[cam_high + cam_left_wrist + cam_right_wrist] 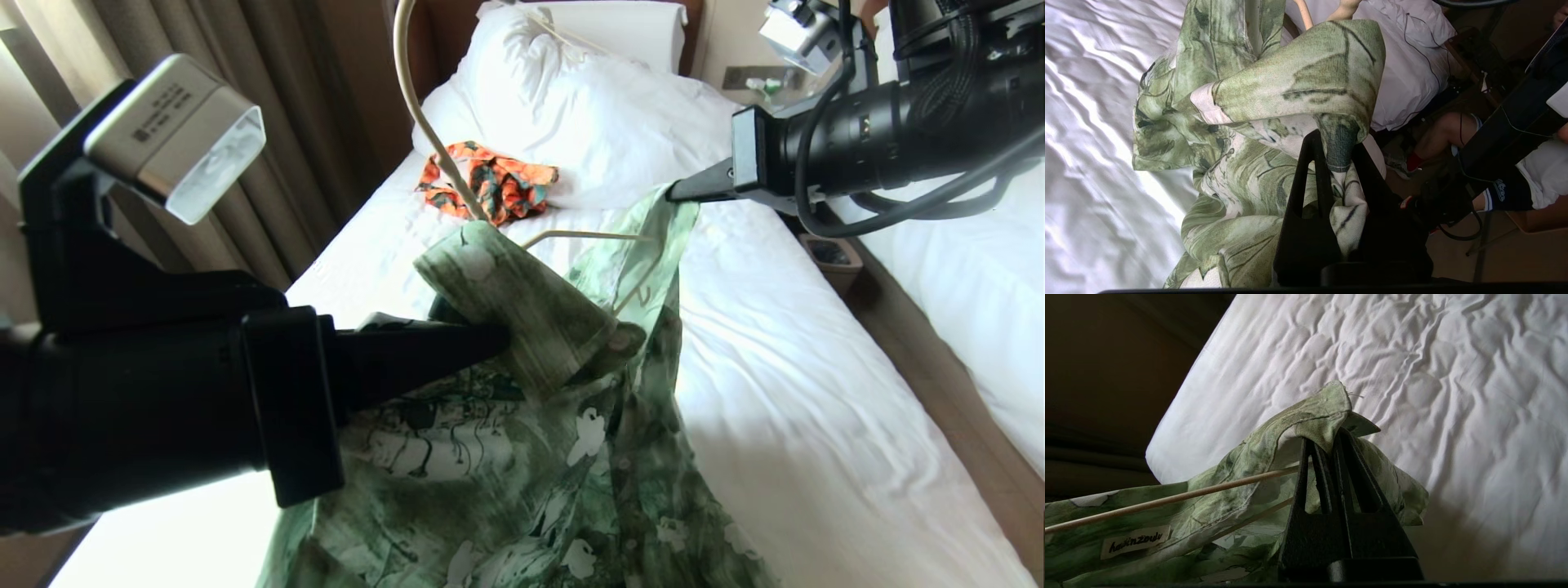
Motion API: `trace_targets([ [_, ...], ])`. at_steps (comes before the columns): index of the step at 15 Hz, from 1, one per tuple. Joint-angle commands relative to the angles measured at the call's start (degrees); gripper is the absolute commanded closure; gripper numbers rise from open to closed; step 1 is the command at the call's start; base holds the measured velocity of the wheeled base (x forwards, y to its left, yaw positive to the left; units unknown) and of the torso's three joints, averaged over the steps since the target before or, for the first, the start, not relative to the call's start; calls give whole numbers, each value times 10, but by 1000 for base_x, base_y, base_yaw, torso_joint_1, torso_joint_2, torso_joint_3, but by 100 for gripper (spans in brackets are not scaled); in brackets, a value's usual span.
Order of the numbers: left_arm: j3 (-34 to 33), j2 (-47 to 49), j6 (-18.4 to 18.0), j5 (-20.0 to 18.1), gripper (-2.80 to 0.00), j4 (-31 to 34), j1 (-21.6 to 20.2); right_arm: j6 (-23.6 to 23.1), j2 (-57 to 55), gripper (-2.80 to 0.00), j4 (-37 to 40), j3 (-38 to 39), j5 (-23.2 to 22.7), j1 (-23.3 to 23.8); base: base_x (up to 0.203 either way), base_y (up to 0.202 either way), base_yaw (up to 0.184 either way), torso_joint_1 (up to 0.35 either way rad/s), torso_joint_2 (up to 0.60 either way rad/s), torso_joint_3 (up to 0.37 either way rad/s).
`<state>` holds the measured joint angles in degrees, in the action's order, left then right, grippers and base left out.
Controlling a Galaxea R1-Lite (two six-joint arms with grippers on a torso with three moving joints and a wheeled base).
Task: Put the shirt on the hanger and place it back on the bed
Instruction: Hook the other side of the shirt onto the hanger
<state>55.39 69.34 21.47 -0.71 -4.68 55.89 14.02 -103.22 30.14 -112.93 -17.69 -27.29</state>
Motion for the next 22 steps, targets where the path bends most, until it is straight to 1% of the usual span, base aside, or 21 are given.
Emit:
trace_targets([
  [1, -2, 2, 2, -1, 0, -2, -1, 1, 5, 0, -3, 0, -1, -20, 0, 0, 0, 0, 0, 0],
  [3, -15, 3, 4, -5, 0, -9, 0, 3, 11, 0, -11, 0, 0, -39, 0, 0, 0, 0, 0, 0],
  [4, -30, 6, 5, -15, 0, -34, 0, 17, 16, 0, -17, 0, 0, -49, 0, 0, 0, 0, 0, 0],
  [5, -43, 9, 5, -22, 0, -71, 0, 23, 21, 0, -20, 0, 0, -54, 0, 0, 0, 0, 0, 0],
  [8, -100, 58, 5, -30, 0, -240, -1, 26, 40, 0, -20, 4, 0, -64, 0, 0, 0, 0, 0, 0],
  [9, -112, 79, 5, -31, 0, -278, -5, 33, 46, 0, -20, 5, 0, -66, 0, 0, 0, 0, 0, 0],
  [12, -120, 129, 3, -35, 0, -345, -21, 43, 58, 0, -20, 6, -3, -74, 0, 0, 0, 0, 0, 0],
  [15, -123, 172, 3, -39, 0, -428, -33, 43, 83, 0, -18, 33, -36, -78, 0, 0, 0, 0, 0, 0],
  [17, -126, 193, 2, -38, 0, -476, -37, 43, 105, 0, -15, 53, -43, -86, 0, 0, 0, 0, 0, 0],
  [18, -127, 198, 2, -38, 0, -490, -38, 42, 124, 0, -12, 70, -43, -89, 0, 0, 0, 0, 0, 0],
  [22, -127, 214, 1, -38, 0, -511, -34, 41, 167, 0, 23, 87, -44, -112, 0, 0, 0, 0, 0, 0],
])
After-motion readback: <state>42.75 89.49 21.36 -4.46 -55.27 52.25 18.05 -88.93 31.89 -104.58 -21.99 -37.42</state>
